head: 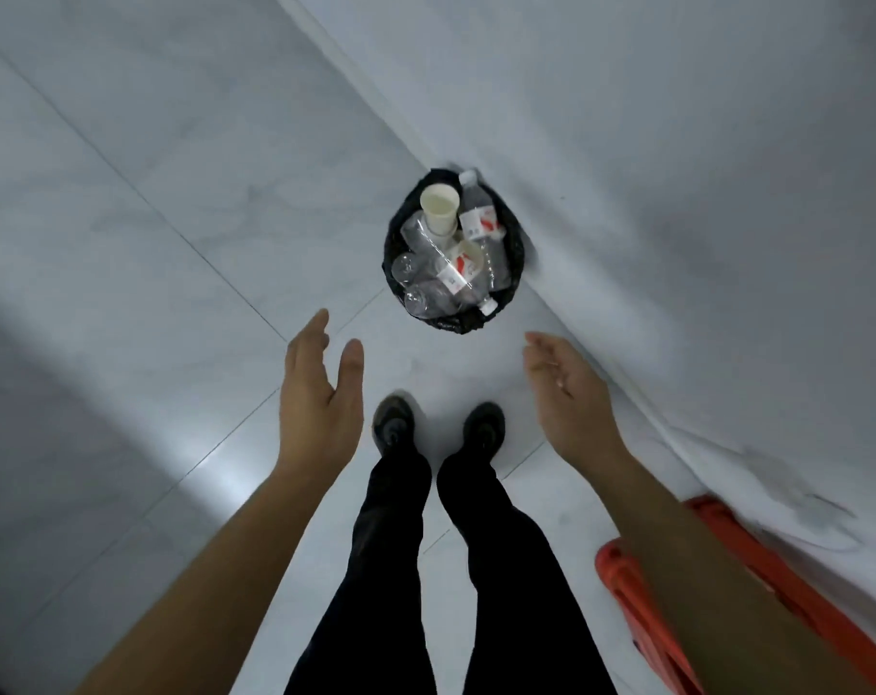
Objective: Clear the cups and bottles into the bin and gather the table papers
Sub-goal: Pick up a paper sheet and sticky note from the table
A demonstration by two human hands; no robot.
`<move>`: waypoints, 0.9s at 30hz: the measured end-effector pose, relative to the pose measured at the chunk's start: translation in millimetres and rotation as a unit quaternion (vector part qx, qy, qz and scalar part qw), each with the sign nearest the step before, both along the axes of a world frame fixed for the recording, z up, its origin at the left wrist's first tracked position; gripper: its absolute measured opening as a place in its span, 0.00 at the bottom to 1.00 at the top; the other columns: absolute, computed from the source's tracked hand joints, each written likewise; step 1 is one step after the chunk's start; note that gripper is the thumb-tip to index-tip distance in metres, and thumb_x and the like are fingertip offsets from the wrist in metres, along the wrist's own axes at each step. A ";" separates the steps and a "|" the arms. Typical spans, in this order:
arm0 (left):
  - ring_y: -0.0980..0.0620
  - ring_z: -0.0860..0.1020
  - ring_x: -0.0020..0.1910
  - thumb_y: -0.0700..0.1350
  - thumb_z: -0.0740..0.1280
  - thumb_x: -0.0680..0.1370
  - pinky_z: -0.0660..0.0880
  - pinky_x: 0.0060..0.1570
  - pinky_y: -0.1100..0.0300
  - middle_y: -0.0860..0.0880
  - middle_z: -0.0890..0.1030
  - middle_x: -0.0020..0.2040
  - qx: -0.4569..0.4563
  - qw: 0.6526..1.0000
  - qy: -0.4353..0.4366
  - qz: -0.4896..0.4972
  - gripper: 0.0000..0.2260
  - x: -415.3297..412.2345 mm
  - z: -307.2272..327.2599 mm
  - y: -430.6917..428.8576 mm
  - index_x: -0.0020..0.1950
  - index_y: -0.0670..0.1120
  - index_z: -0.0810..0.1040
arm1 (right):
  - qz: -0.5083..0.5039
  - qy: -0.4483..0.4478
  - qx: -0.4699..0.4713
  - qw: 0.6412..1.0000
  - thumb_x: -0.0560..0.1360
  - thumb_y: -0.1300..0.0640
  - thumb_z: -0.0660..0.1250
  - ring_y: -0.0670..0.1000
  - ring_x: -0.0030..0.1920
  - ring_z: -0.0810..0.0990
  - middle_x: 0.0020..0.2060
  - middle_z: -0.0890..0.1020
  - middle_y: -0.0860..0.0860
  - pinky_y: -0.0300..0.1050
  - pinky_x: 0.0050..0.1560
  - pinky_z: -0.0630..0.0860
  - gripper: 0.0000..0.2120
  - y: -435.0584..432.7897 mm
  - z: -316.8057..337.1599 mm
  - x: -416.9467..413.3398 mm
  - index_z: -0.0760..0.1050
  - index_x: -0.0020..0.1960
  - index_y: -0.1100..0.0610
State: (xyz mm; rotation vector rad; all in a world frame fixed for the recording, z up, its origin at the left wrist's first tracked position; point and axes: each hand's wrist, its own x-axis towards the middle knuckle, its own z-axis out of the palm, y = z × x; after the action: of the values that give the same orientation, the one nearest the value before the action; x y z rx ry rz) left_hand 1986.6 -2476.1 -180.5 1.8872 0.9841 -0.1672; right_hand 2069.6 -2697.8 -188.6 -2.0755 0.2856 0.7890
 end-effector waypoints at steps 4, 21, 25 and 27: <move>0.70 0.71 0.62 0.53 0.59 0.83 0.68 0.54 0.77 0.58 0.70 0.72 -0.018 0.992 -0.075 0.100 0.22 -41.9 152.2 14.0 0.77 0.51 0.65 | 0.028 -0.077 0.072 0.994 0.82 0.49 0.63 0.41 0.57 0.80 0.56 0.83 0.42 0.50 0.62 0.78 0.13 31.5 147.3 -3.9 0.77 0.65 0.48; 0.53 0.78 0.62 0.47 0.65 0.80 0.76 0.62 0.45 0.54 0.78 0.64 0.122 0.783 -0.241 0.560 0.22 -252.0 359.9 -107.0 0.74 0.52 0.67 | 0.392 -0.143 0.271 0.868 0.79 0.46 0.63 0.37 0.61 0.78 0.61 0.80 0.39 0.33 0.54 0.75 0.17 37.0 338.4 -54.9 0.73 0.67 0.41; 0.52 0.79 0.62 0.54 0.68 0.77 0.76 0.61 0.43 0.55 0.79 0.63 0.158 0.746 -0.194 0.617 0.25 -297.6 366.1 -177.4 0.73 0.53 0.69 | 0.478 -0.105 0.291 0.822 0.75 0.43 0.64 0.37 0.60 0.78 0.60 0.79 0.39 0.36 0.56 0.72 0.21 49.3 323.2 -99.1 0.70 0.68 0.42; 0.54 0.79 0.62 0.53 0.67 0.75 0.76 0.62 0.42 0.56 0.79 0.63 0.176 0.713 -0.177 0.655 0.25 -329.8 369.6 -204.9 0.72 0.54 0.70 | 0.530 -0.110 0.286 0.790 0.74 0.41 0.64 0.39 0.60 0.78 0.61 0.78 0.38 0.37 0.57 0.73 0.24 56.5 318.9 -131.2 0.68 0.69 0.41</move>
State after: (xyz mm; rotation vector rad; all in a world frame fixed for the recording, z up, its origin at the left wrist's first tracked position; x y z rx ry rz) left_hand 1656.8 -2681.0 189.1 1.0097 1.8930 1.2463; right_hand 1938.4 -2641.3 130.3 -1.5742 -1.2253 1.0558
